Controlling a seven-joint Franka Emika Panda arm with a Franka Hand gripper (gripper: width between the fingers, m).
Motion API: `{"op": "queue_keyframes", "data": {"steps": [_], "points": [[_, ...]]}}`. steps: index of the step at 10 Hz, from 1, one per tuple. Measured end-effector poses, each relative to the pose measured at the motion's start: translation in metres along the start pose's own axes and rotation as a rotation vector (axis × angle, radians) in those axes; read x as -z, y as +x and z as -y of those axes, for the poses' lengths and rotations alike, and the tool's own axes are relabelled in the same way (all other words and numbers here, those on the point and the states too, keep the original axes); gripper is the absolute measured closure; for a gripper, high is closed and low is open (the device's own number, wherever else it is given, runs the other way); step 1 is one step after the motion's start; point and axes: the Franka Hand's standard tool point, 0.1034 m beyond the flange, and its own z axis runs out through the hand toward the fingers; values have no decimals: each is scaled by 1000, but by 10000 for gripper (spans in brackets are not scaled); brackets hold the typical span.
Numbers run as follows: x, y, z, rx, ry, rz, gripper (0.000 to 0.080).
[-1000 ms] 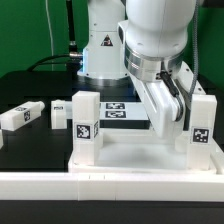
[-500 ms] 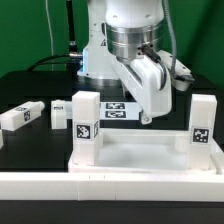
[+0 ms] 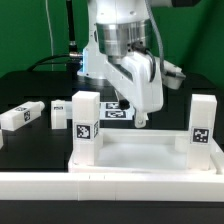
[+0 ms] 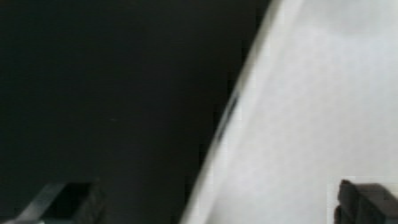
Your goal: Assemble desk
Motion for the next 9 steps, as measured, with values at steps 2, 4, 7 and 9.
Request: {"op": "queue_keyframes", "data": {"steps": [2, 4, 7, 9], "points": [[-13, 8, 6, -28, -22, -5, 151], [-26, 6, 0, -77, -48, -9, 151], [-37, 8, -6, -79, -67, -14, 151], [-37, 9, -5, -78, -66, -13, 174]]}}
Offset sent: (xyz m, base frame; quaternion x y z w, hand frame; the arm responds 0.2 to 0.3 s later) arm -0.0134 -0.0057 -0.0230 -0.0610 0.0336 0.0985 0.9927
